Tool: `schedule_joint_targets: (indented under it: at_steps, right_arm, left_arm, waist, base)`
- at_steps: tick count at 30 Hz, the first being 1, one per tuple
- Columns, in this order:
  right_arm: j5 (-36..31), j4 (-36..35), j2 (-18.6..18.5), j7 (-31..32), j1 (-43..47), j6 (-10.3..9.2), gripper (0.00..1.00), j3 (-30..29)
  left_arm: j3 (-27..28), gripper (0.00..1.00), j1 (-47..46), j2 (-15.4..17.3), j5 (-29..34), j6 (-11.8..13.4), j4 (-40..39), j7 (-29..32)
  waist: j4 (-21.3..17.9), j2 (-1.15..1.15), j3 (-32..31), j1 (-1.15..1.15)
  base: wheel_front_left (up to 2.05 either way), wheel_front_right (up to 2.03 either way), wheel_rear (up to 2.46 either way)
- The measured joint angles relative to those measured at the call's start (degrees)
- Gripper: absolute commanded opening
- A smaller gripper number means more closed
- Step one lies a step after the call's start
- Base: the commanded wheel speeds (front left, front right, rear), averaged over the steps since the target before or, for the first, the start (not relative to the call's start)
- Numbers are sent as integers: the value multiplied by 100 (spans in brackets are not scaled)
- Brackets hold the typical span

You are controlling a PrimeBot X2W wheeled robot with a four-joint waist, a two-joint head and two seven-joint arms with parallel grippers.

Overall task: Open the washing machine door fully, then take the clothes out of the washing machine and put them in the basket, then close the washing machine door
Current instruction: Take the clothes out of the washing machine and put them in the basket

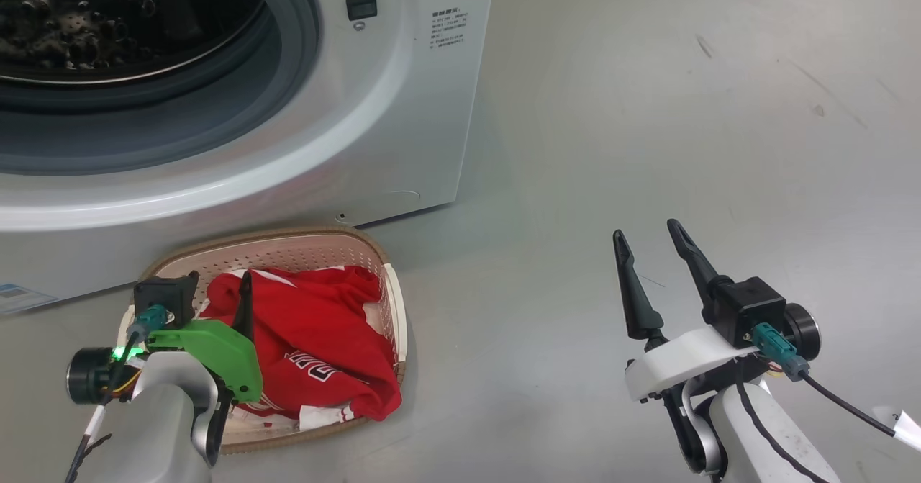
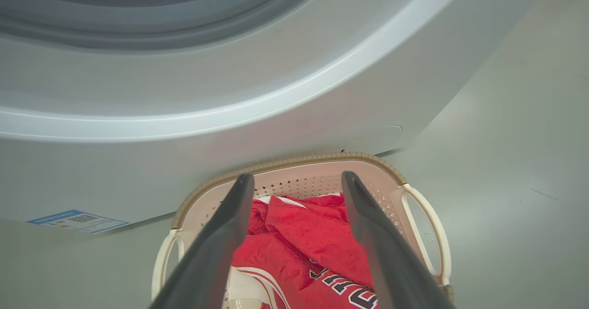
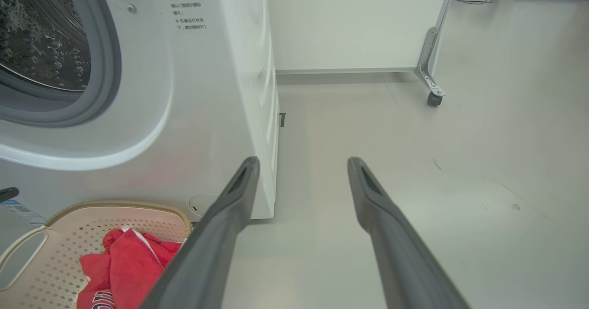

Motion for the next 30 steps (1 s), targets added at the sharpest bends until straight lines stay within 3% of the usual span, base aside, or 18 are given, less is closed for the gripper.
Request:
schedule_joint_targets:
  at_steps: [6, 11, 30]
  right_arm:
    - [-1, 77, -99, -24, 38, -33, 100, -96]
    - [-1, 144, -138, -32, 146, -36, 100, -180]
    - [4, 218, -260, -56, 605, -135, 100, -380]
  left_arm:
    - [-29, 100, 25, -110, 11, 0, -314, -479]
    - [-40, 100, 125, -162, 49, 42, -601, -526]
    - [201, 100, 1118, -169, 59, 548, -1907, -617]
  waist:
    - [165, 0, -196, 0]
    - [329, 0, -408, 0]
    - [875, 0, -1357, 0]
  base:
    - [0, 0, 0]
    - [0, 0, 0]
    - [0, 0, 0]
